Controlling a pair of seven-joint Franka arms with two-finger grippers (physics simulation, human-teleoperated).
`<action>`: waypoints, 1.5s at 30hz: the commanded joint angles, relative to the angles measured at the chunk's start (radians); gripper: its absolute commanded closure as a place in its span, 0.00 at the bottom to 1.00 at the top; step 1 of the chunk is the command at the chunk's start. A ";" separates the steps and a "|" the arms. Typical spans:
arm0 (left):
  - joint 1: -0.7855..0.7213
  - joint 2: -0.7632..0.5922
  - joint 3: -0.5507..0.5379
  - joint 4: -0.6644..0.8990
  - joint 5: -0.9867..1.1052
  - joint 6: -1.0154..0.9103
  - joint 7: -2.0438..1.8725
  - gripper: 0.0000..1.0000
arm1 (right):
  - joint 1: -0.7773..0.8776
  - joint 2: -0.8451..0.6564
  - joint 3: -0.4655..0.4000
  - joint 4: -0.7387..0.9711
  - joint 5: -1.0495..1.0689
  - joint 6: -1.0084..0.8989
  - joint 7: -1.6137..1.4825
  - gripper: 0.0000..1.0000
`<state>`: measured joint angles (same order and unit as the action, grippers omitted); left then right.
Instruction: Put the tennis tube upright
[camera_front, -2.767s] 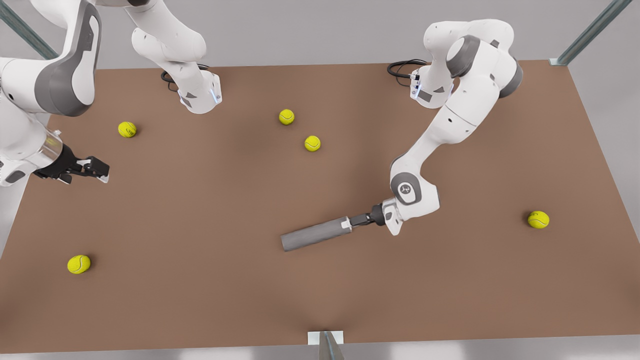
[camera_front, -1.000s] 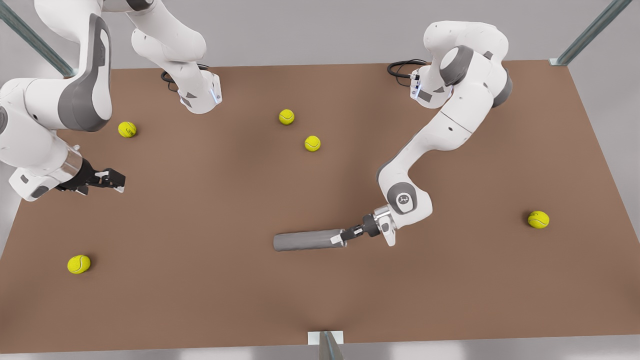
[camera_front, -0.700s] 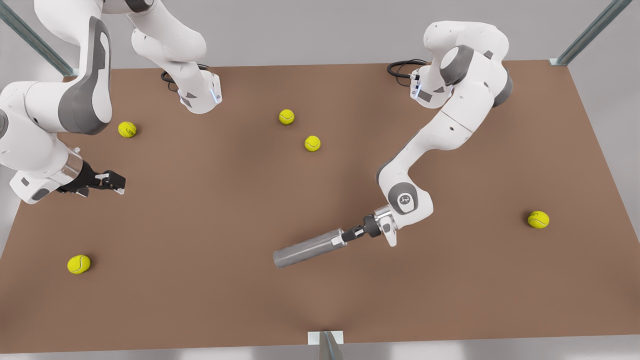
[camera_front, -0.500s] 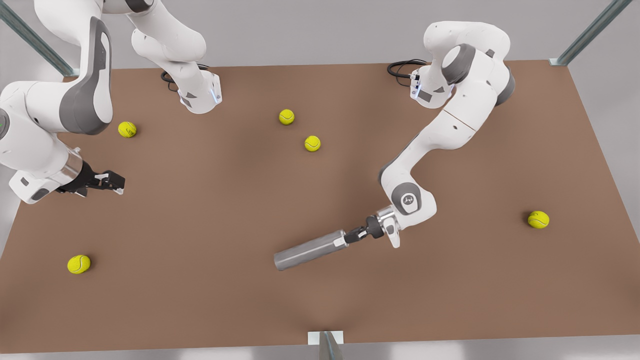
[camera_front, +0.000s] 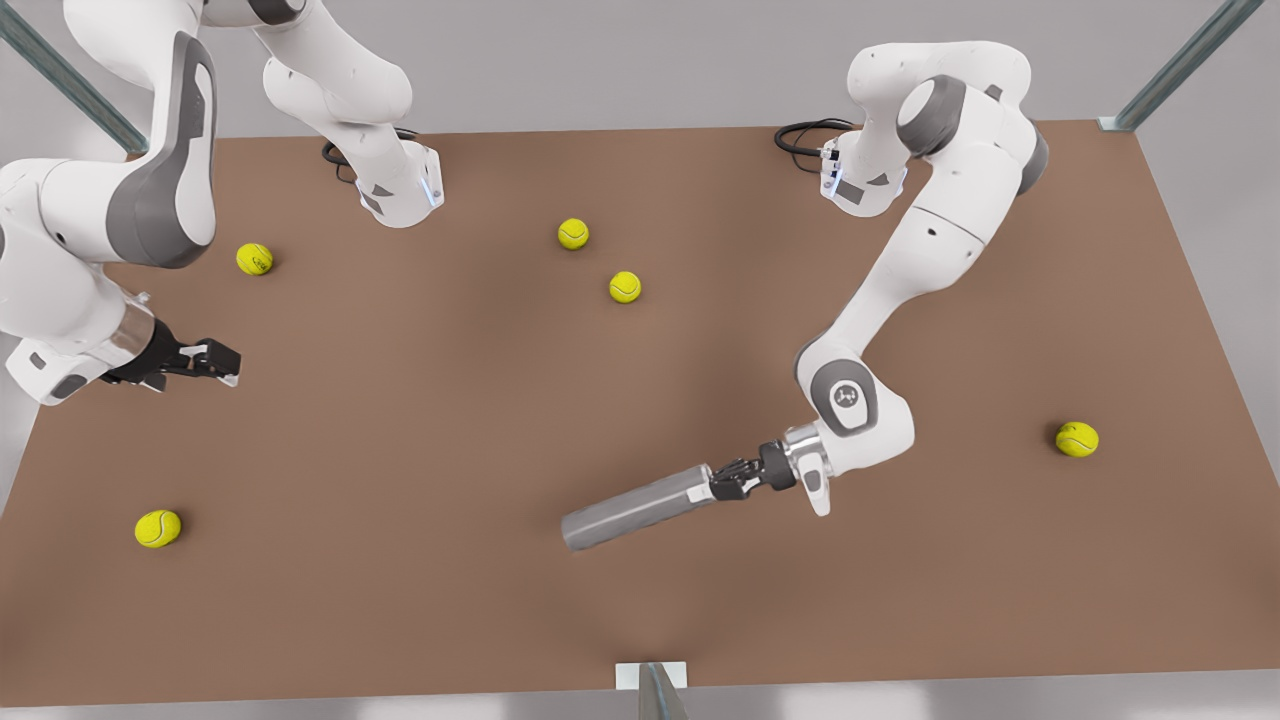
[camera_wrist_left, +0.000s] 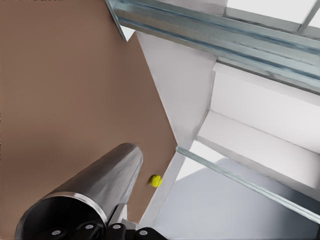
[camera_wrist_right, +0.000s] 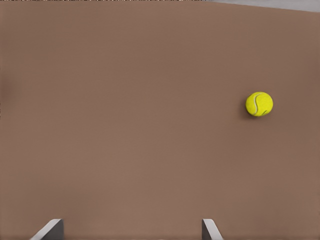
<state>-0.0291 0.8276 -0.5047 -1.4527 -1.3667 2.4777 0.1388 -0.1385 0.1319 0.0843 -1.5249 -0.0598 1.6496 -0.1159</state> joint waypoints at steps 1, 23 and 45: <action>0.000 -0.001 0.002 0.000 0.049 0.000 -0.007 0.79 | 0.004 0.000 0.000 0.000 0.000 0.001 0.001 0.00; 0.035 -0.166 0.012 -0.091 0.423 -0.016 -0.327 0.79 | 0.000 -0.001 0.025 -0.014 -0.012 -0.010 -0.027 0.00; 0.140 -0.381 0.012 -0.126 1.022 -0.301 -0.689 0.79 | 0.013 -0.001 0.025 -0.015 -0.012 -0.014 -0.021 0.00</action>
<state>0.1105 0.4390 -0.4924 -1.5785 -0.3956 2.1662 -0.5518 -0.1247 0.1304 0.1089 -1.5387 -0.0721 1.6352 -0.1416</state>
